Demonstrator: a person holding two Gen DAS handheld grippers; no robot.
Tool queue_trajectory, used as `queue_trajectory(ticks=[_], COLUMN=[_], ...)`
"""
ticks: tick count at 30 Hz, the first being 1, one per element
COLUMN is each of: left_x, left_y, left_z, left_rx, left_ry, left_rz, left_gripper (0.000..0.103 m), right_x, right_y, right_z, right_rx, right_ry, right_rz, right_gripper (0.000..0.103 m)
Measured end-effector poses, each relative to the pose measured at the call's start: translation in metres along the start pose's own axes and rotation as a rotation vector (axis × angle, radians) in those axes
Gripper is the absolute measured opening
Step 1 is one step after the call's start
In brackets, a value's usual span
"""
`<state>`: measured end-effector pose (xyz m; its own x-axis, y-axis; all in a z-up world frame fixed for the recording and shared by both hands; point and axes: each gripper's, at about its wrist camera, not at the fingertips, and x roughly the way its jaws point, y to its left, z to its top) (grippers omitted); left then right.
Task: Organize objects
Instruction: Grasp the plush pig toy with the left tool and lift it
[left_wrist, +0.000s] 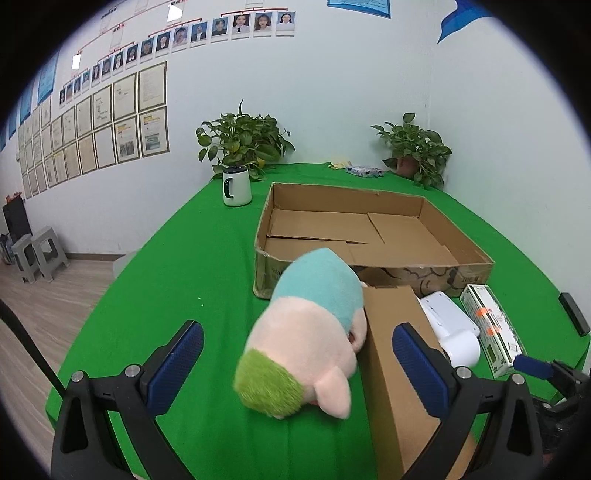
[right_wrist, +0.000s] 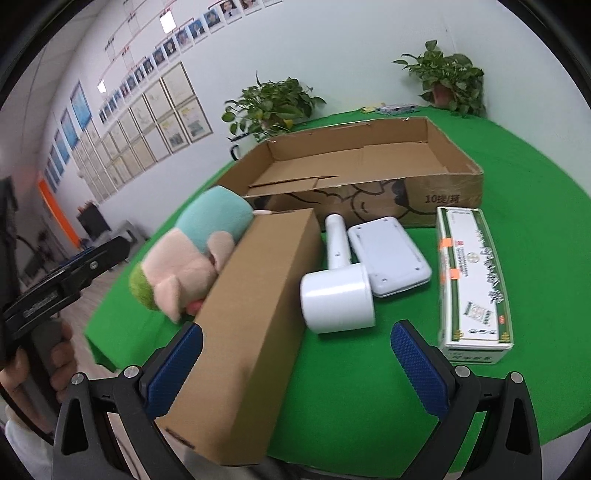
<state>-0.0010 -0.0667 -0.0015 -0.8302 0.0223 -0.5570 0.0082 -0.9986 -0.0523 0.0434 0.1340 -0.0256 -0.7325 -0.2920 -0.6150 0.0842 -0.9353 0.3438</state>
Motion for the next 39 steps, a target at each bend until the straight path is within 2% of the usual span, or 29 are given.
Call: queue_trajectory(ticks=[4, 7, 9, 10, 12, 13, 16, 20, 26, 30, 31, 35, 39], left_x=[0.033, 0.064, 0.082, 0.085, 0.085, 0.084, 0.075, 0.055, 0.015, -0.005, -0.006, -0.012, -0.016], left_y=[0.018, 0.029, 0.037, 0.043, 0.049, 0.049, 0.046, 0.06, 0.091, 0.107, 0.11, 0.124, 0.136], left_z=[0.0, -0.017, -0.031, -0.037, -0.045, -0.047, -0.052, -0.061, -0.091, -0.107, -0.109, -0.117, -0.121], left_rx=[0.0, -0.018, -0.064, -0.111, -0.17, -0.177, -0.153, -0.207, -0.344, -0.454, -0.497, -0.548, -0.589], left_ry=[0.104, 0.203, 0.268, 0.277, 0.287, 0.283, 0.269, 0.261, 0.264, 0.261, 0.245, 0.245, 0.234], left_rz=[-0.091, -0.127, -0.178, -0.238, -0.332, -0.35, -0.341, -0.31, -0.234, -0.234, -0.197, -0.221, -0.222], left_gripper=[0.102, 0.102, 0.096, 0.095, 0.079, 0.074, 0.064, 0.059, 0.059, 0.059, 0.059, 0.063, 0.069], right_x=[-0.007, -0.007, -0.006, -0.004, 0.002, 0.004, 0.016, 0.031, 0.066, 0.107, 0.116, 0.154, 0.178], right_y=[-0.003, 0.0, 0.005, 0.007, 0.017, 0.02, 0.039, 0.068, 0.127, 0.161, 0.167, 0.196, 0.225], right_z=[0.0, 0.0, 0.001, 0.001, 0.004, 0.005, 0.014, 0.029, 0.044, 0.043, 0.041, 0.037, 0.038], right_rx=[0.048, 0.066, 0.068, 0.067, 0.06, 0.055, 0.03, -0.006, -0.053, -0.034, -0.032, -0.039, -0.056], right_ry=[-0.017, -0.017, -0.007, 0.0, 0.028, 0.039, 0.08, 0.113, 0.191, 0.3, 0.325, 0.437, 0.481], right_rz=[0.095, 0.149, 0.17, 0.173, 0.162, 0.16, 0.171, 0.188, 0.25, 0.279, 0.282, 0.282, 0.274], right_gripper=[0.103, 0.103, 0.103, 0.103, 0.103, 0.103, 0.103, 0.103, 0.103, 0.102, 0.102, 0.1, 0.098])
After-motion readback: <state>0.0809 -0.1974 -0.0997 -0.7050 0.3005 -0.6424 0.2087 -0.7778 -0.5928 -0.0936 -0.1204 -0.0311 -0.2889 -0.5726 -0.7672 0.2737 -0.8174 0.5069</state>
